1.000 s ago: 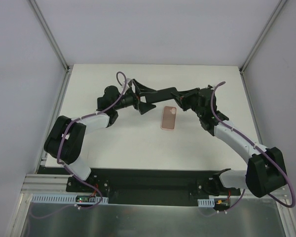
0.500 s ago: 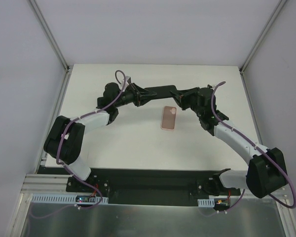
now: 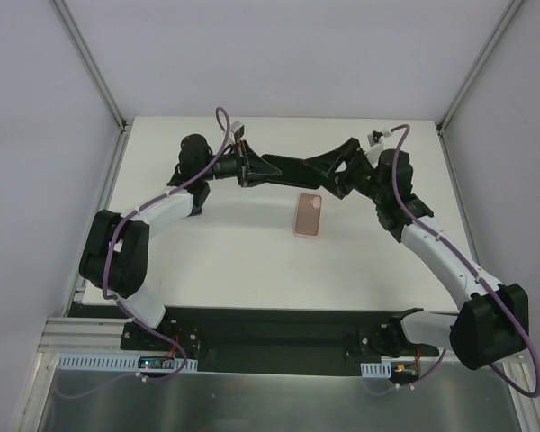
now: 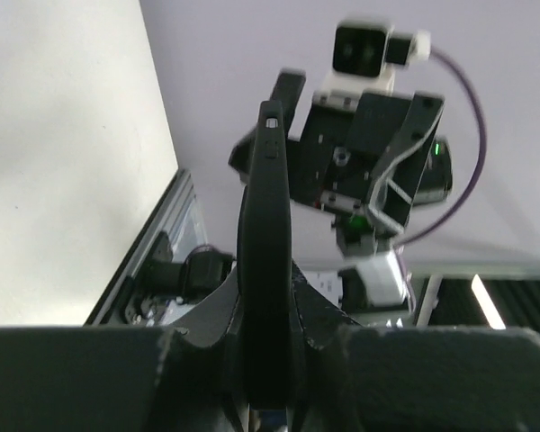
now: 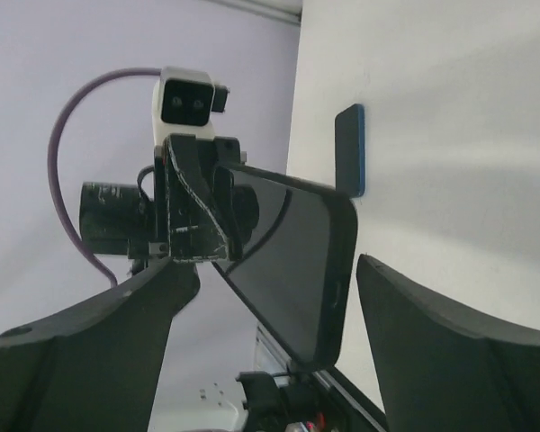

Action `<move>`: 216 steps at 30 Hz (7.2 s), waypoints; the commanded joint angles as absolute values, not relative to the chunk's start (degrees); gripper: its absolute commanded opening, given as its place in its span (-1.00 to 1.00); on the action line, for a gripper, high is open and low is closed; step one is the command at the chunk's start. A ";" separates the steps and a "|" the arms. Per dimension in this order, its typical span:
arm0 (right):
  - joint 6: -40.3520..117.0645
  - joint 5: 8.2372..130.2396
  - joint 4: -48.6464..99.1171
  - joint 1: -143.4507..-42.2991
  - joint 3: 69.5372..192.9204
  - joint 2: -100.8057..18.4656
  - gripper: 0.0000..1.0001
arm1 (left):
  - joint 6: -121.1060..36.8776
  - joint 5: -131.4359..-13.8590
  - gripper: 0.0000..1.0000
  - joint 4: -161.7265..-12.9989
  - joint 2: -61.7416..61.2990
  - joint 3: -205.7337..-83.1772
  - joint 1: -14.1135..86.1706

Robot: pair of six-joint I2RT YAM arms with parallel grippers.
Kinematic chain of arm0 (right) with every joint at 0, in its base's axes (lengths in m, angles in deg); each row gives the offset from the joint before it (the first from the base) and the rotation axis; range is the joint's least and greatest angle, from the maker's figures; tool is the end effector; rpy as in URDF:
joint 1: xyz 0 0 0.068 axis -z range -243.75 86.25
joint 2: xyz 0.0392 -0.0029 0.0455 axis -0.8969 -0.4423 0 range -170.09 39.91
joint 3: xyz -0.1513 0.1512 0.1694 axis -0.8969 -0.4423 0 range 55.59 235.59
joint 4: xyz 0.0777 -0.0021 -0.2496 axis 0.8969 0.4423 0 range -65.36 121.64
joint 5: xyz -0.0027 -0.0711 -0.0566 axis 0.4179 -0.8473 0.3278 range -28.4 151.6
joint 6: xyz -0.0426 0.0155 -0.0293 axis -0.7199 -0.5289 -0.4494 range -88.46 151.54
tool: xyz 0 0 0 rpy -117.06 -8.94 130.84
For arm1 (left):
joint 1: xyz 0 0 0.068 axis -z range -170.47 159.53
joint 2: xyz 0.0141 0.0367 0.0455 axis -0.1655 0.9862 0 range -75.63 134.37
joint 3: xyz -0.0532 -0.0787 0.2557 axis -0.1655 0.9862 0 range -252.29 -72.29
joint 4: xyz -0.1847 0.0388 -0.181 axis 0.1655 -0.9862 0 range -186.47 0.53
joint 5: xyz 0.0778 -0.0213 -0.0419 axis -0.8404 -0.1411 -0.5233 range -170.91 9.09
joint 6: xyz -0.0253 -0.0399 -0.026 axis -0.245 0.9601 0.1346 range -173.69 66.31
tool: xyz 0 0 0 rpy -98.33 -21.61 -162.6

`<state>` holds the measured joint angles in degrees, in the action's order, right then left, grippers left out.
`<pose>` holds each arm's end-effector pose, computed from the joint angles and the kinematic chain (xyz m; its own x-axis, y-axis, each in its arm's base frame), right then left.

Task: Take the phone out of the phone case
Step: Remove the phone case from the phone.

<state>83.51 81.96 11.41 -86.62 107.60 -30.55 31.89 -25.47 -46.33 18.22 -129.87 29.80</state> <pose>0.2624 0.1241 0.3320 -0.5902 0.5524 -0.5886 -0.3551 0.4771 0.8039 0.3316 -0.1537 0.2915 -0.9520 -0.2513 -0.1746 0.1860 -0.0222 -0.9823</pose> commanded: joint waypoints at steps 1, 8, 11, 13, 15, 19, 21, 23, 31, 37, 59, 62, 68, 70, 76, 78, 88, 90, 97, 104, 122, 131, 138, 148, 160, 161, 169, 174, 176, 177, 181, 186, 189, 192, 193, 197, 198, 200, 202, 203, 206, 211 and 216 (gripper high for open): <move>62.11 101.56 17.75 -80.55 115.87 -30.83 0.65 | 27.52 -8.52 -1.00 -39.64 18.50 -136.18 29.39; 39.20 118.45 40.11 -74.82 125.03 -35.23 0.67 | 18.14 -2.69 -1.00 -45.50 15.34 -132.76 29.39; 38.75 122.59 38.35 -75.79 124.68 -35.23 0.70 | 11.11 -2.60 -1.00 -54.70 13.94 -133.02 29.39; 36.04 123.21 40.36 -77.01 125.72 -36.02 0.74 | 8.37 -2.69 -1.00 -58.33 12.97 -133.72 29.39; 32.70 122.25 44.49 -78.85 126.61 -36.64 0.76 | 4.85 -2.51 -1.00 -63.17 12.44 -135.12 29.48; 29.18 120.75 47.66 -81.59 127.75 -38.13 0.82 | 1.77 -2.60 -1.00 -67.14 11.83 -136.71 29.66; 28.73 120.57 48.37 -82.47 128.10 -38.57 0.83 | 1.41 -2.60 -1.00 -67.49 11.74 -136.80 29.74; 28.38 120.83 48.54 -82.99 128.28 -39.36 0.83 | 1.15 -2.51 -1.00 -67.58 11.56 -136.80 30.01; 26.80 124.69 48.02 -84.58 128.28 -42.00 0.57 | 0.36 -2.16 -1.00 -68.28 10.95 -137.59 30.71; 27.06 127.87 46.00 -84.75 127.93 -42.71 -0.18 | -1.31 -1.28 -1.00 -69.16 10.68 -137.76 31.33; 70.27 101.61 -1.80 -84.58 104.91 -29.28 -0.97 | 2.02 -16.56 0.95 -69.08 6.73 -136.37 28.78; 73.72 94.66 -6.55 -84.67 100.96 -26.28 -0.97 | 5.71 -21.91 0.97 -65.85 4.36 -132.24 27.90; 82.16 85.86 -16.66 -87.39 96.03 -25.30 -0.97 | 16.51 -26.15 0.98 -50.94 4.87 -123.27 27.99; 84.79 84.63 -20.70 -88.53 95.67 -26.18 -0.97 | 21.42 -25.98 0.97 -45.81 6.37 -121.60 28.42; 89.11 81.90 -26.86 -91.34 95.32 -29.43 -0.97 | 26.54 -28.34 0.96 -35.69 11.47 -122.82 29.74; 89.46 81.03 -26.86 -91.96 95.41 -29.78 -0.98 | 27.51 -28.79 0.94 -34.11 12.79 -124.05 29.74; 90.95 81.55 -28.27 -93.28 95.41 -31.19 -0.97 | 29.89 -29.32 0.65 -29.70 15.52 -128.97 30.27; 91.04 81.55 -28.18 -93.37 95.50 -31.37 -0.97 | 29.98 -29.14 0.55 -29.26 15.78 -129.67 30.53; 90.78 81.81 -28.18 -94.07 96.38 -32.33 -0.97 | 29.89 -28.26 0.38 -29.09 16.92 -131.61 31.59; 90.69 81.46 -27.74 -94.33 96.11 -32.34 -0.98 | 29.89 -27.82 -0.58 -29.08 17.19 -132.14 31.94; 67.06 79.01 10.98 -93.10 102.53 -14.06 0.40 | 32.35 -27.73 -1.00 -27.15 12.97 -130.12 30.97; 64.94 82.77 14.54 -93.89 104.81 -15.37 0.43 | 32.70 -28.17 -1.00 -27.24 11.91 -130.56 30.97; 70.55 89.46 0.31 -93.81 103.59 -20.12 0.33 | 35.07 -28.35 -1.00 -26.28 10.59 -130.56 30.71; 72.85 89.90 -4.45 -93.28 102.27 -19.24 -0.97 | 37.80 -28.53 -1.00 -23.64 10.77 -130.29 30.01; 74.17 91.39 -23.59 -93.28 99.80 -16.87 -0.97 | 54.13 -31.86 -1.00 -7.48 16.30 -130.21 29.92; 74.26 92.26 -24.57 -93.28 100.15 -16.95 -0.97 | 55.89 -32.39 -1.00 -6.16 16.83 -130.12 29.92; 74.96 95.96 -32.21 -93.81 105.42 -17.22 -0.97 | 56.34 -33.53 -1.00 -5.80 20.70 -128.71 30.01; 78.21 97.72 -38.28 -94.42 107.71 -19.32 -0.97 | 57.31 -33.80 -1.00 -4.13 24.38 -128.36 30.27; 79.43 97.81 -40.21 -94.42 107.98 -20.38 -0.97 | 58.19 -34.06 -1.00 -2.81 25.44 -128.45 30.53; 79.96 97.81 -41.09 -94.51 108.06 -20.82 -0.97 | 58.28 -33.98 -1.00 -2.72 26.23 -128.54 30.62; 83.22 98.25 -48.02 -94.51 108.42 -23.10 -0.97 | 61.61 -35.29 -1.00 1.84 29.48 -129.59 31.24; 84.19 99.74 -52.09 -94.42 109.21 -25.83 -0.97 | 68.91 -39.51 -1.00 6.95 31.43 -133.36 32.64; 83.40 100.88 -52.09 -94.25 109.30 -26.71 -0.97 | 70.67 -42.05 -1.00 6.95 28.37 -135.74 33.26; 83.40 101.67 -52.35 -93.63 109.12 -27.94 -0.97 | 72.25 -46.70 -1.00 6.95 24.76 -135.92 33.52; 83.48 102.11 -52.70 -93.37 109.12 -28.29 -0.97 | 73.30 -47.50 -1.00 6.95 24.13 -136.01 33.44; 84.88 103.08 -56.29 -92.93 108.94 -30.22 -0.97 | 74.71 -51.54 -1.00 6.95 21.15 -135.83 33.79; 85.76 103.52 -57.79 -92.75 109.38 -30.83 -0.97 | 74.98 -52.34 -1.00 6.95 20.10 -135.66 33.96; 89.52 105.45 -63.23 -91.70 110.26 -33.46 -0.97 | 75.77 -54.36 -1.00 6.95 19.12 -135.13 34.49; 89.38 107.29 -63.25 -91.35 111.83 -34.88 -0.97 | 76.38 -55.59 -1.00 6.95 17.80 -133.99 34.93; 89.29 107.65 -63.25 -91.35 112.19 -35.93 -0.97 | 76.38 -56.38 -1.00 6.95 17.28 -133.38 35.45; 89.02 110.63 -63.25 -91.43 114.30 -37.43 -0.97 | 77.26 -57.79 -1.00 6.95 15.78 -130.83 35.81; 89.37 114.50 -63.25 -91.08 116.50 -39.54 -0.97 | 78.40 -59.37 -1.00 6.95 12.88 -128.27 35.90; 90.08 115.82 -63.25 -90.64 118.34 -44.46 -0.97 | 79.72 -61.39 -1.00 6.95 10.86 -129.93 35.90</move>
<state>91.68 106.04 -44.46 -89.05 114.58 -41.87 57.79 -55.67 -10.62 14.06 -127.90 33.93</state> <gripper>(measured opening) 0.102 0.113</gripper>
